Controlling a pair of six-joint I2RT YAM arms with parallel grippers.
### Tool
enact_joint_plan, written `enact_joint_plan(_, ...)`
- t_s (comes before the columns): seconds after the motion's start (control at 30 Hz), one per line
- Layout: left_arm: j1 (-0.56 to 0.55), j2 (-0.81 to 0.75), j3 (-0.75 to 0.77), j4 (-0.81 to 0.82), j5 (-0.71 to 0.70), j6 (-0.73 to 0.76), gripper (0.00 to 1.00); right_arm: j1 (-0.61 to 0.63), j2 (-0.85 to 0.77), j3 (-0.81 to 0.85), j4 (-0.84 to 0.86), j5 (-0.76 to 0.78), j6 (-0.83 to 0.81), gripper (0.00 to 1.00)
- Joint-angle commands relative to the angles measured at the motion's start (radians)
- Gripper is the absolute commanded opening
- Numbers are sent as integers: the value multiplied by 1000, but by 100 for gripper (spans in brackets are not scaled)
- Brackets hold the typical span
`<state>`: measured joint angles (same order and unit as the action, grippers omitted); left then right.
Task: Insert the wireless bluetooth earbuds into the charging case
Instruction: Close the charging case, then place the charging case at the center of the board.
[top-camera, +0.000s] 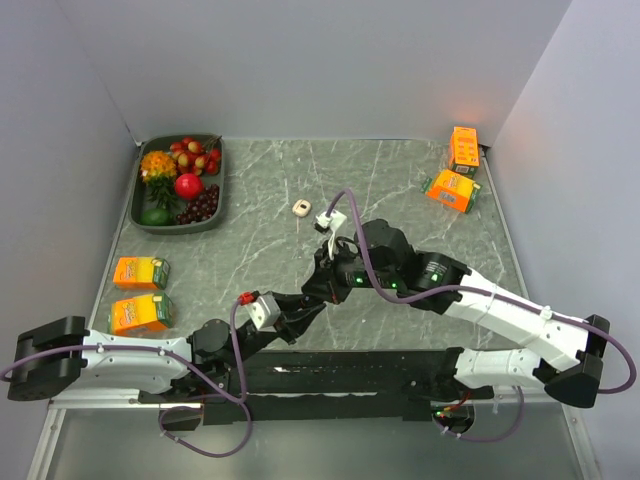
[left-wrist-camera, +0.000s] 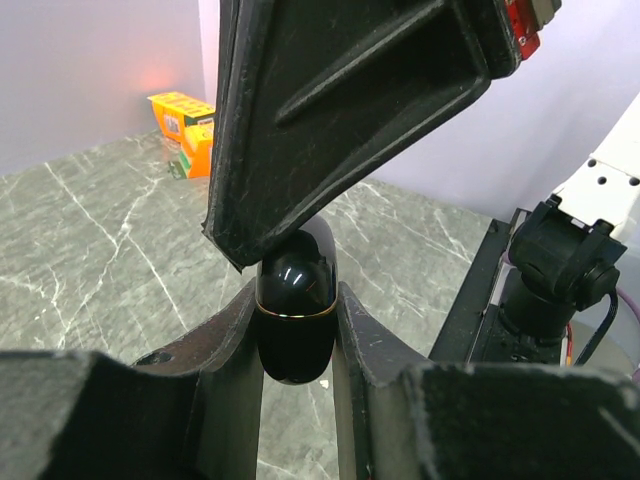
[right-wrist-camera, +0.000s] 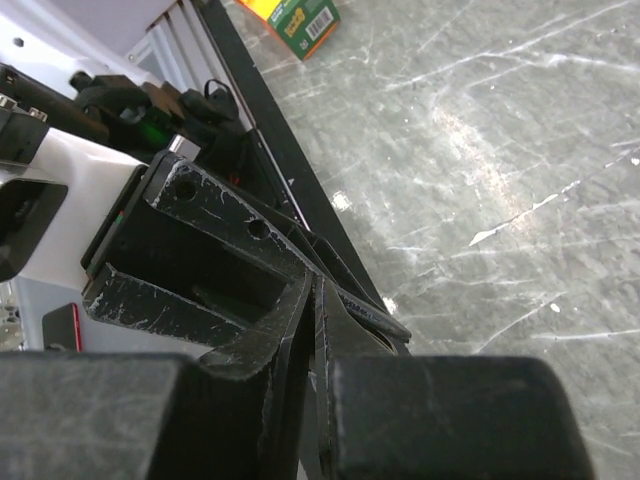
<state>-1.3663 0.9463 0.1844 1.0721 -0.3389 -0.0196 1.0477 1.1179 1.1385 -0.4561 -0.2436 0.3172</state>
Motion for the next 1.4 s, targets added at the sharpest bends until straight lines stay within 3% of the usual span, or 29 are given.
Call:
enact_joint_plan(0.0,3,-15,20,37,-15,-20,1,12,-36,-23,16,24,17,12)
enact_joint_plan(0.1,4,-14,21,31,-15,-22,1,12,-84,-49,48,104,43,14)
enact_joint_plan(0.23,25,2,18,11,-49,-71,1,12,-251,-85,96,286,62,26)
enact_joint_plan(0.33,139,6,27,-70,-2,-216,1,3,-303,-80,73,429,54,36)
enact_joint_plan(0.47,387,48,62,-173,171,-461,1,-26,-300,-89,40,449,63,45)
enact_joint_plan(0.57,527,140,122,-245,241,-589,1,-43,-302,-147,72,434,82,47)
enact_joint_plan(0.87,864,621,467,-432,707,-825,2,-61,-302,-250,126,415,99,47)
enact_joint_plan(0.97,889,791,509,-312,839,-916,2,-71,-300,-269,132,414,94,48)
enact_joint_plan(1.2,894,974,590,-340,845,-913,4,-86,-320,-292,134,406,86,47)
enact_joint_plan(1.27,894,991,625,-389,825,-886,12,-89,-323,-295,132,406,83,48)
enact_joint_plan(1.37,894,1007,662,-454,799,-859,18,-95,-334,-298,132,403,79,48)
